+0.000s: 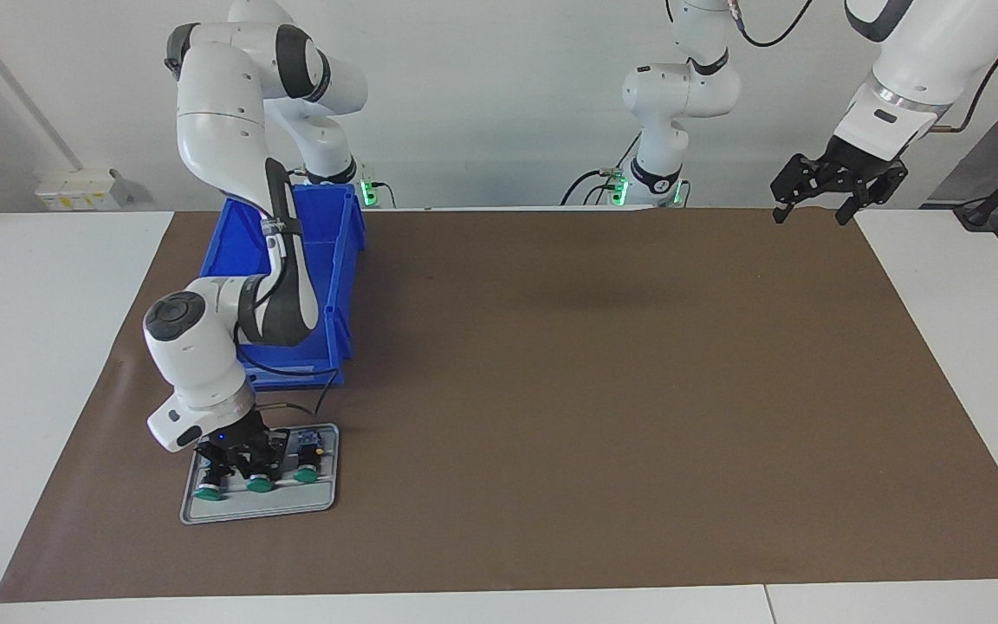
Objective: Place and press button with both arms
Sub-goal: 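Reach the right gripper to the metal tray and grasp a green-topped button, then carry the button with the right gripper to the table center and lower it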
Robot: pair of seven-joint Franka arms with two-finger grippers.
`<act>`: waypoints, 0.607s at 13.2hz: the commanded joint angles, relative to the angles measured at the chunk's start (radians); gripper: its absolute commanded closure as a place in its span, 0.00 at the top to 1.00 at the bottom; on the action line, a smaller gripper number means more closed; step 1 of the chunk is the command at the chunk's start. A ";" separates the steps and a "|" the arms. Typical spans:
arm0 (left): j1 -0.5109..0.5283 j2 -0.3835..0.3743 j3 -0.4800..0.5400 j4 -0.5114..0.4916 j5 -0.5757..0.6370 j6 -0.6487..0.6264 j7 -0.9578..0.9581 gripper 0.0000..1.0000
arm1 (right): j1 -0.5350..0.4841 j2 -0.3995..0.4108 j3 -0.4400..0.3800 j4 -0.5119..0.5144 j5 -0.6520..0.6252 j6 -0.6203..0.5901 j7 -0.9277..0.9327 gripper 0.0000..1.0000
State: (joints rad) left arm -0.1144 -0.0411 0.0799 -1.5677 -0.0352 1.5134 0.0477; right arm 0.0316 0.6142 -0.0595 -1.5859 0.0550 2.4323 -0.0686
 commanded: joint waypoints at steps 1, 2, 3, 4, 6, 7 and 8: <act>0.001 -0.030 -0.003 -0.035 0.012 0.013 -0.011 1.00 | 0.002 -0.011 0.006 0.107 0.005 -0.140 0.069 0.00; 0.001 -0.030 -0.003 -0.035 0.012 0.013 -0.011 1.00 | 0.002 -0.011 0.006 0.168 0.003 -0.195 0.158 0.00; 0.001 -0.030 -0.003 -0.035 0.012 0.013 -0.011 1.00 | 0.002 -0.013 0.006 0.214 0.003 -0.237 0.261 0.00; 0.001 -0.030 -0.003 -0.035 0.012 0.013 -0.011 1.00 | 0.005 -0.016 0.006 0.253 0.003 -0.257 0.370 0.00; 0.001 -0.030 -0.003 -0.035 0.012 0.013 -0.011 1.00 | 0.039 -0.033 0.007 0.284 0.003 -0.269 0.650 0.00; 0.002 -0.030 -0.003 -0.035 0.012 0.013 -0.011 1.00 | 0.072 -0.045 0.004 0.284 0.000 -0.274 0.785 0.00; 0.001 -0.030 -0.003 -0.035 0.012 0.013 -0.011 1.00 | 0.121 -0.051 -0.003 0.284 -0.004 -0.288 0.931 0.00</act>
State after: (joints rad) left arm -0.1144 -0.0411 0.0799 -1.5677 -0.0352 1.5134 0.0477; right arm 0.0860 0.5691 -0.0536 -1.3129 0.0550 2.1680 0.6379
